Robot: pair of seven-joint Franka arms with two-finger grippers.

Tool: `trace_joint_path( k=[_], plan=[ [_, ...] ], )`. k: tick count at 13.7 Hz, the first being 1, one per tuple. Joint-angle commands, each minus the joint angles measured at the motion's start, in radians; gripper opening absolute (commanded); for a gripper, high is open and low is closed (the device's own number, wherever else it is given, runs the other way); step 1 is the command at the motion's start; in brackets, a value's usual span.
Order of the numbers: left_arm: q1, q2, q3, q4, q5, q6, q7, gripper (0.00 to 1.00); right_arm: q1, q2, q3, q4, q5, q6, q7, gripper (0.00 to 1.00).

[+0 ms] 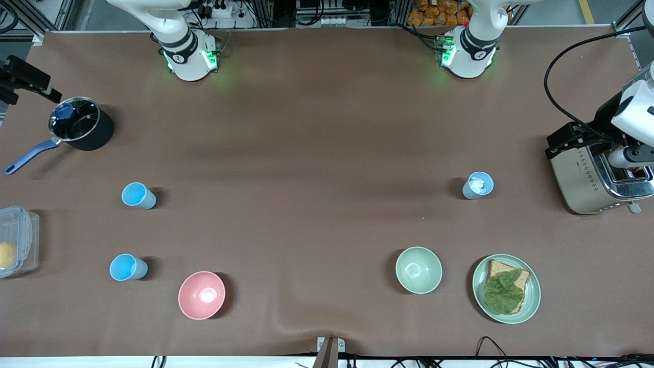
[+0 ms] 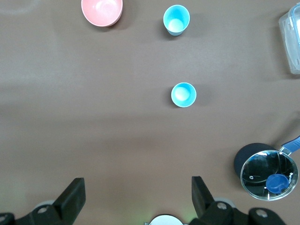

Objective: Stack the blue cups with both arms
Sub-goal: 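Reach the left gripper to the tissue cup while the right gripper reaches a blue cup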

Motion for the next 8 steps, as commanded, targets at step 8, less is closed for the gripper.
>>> trace_joint_path(
  k=[8],
  plan=[
    [0.017,0.113,0.016,-0.033,-0.008,0.032,0.015,1.00,-0.046,-0.007,0.008,-0.070,-0.023,-0.048,0.002,1.00]
  ],
)
